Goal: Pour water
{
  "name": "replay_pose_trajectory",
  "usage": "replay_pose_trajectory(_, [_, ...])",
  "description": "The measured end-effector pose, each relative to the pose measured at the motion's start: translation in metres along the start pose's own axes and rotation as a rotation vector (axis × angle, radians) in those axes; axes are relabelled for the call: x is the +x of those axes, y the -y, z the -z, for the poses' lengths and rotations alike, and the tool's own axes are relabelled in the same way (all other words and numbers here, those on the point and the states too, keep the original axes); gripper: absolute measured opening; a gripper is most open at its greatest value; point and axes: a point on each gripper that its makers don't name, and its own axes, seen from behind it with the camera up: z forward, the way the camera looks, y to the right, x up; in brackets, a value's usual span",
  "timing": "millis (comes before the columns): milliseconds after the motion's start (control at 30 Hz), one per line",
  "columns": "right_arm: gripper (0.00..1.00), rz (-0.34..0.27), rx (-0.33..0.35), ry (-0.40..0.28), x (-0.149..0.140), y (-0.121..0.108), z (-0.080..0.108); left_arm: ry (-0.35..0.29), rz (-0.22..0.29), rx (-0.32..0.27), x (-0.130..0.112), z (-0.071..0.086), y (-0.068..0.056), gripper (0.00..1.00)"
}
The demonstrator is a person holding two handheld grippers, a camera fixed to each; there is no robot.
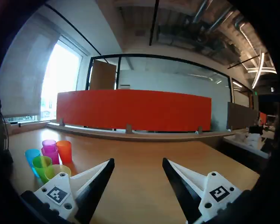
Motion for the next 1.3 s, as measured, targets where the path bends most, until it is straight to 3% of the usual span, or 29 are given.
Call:
replay_pose_trajectory(400, [1.00,0.007,0.023,-0.013,0.053,0.000,-0.004,0.017,-0.023,-0.006,0.028,-0.010,0.001,0.86])
replay_pose_trajectory(700, [1.00,-0.019,0.045,-0.013,0.092,0.002,-0.012,0.019,-0.009,-0.030,0.060,-0.016,-0.001,0.86])
replay_pose_trajectory(900, [1.00,-0.058,0.057,-0.009,0.111,0.002,-0.017,0.038,-0.009,-0.043,0.075,-0.022,-0.003,0.86])
replay_pose_trajectory(1300, [0.99,-0.068,0.091,0.003,0.140,0.006,-0.022,0.036,-0.035,-0.086,0.113,-0.029,-0.014,0.86])
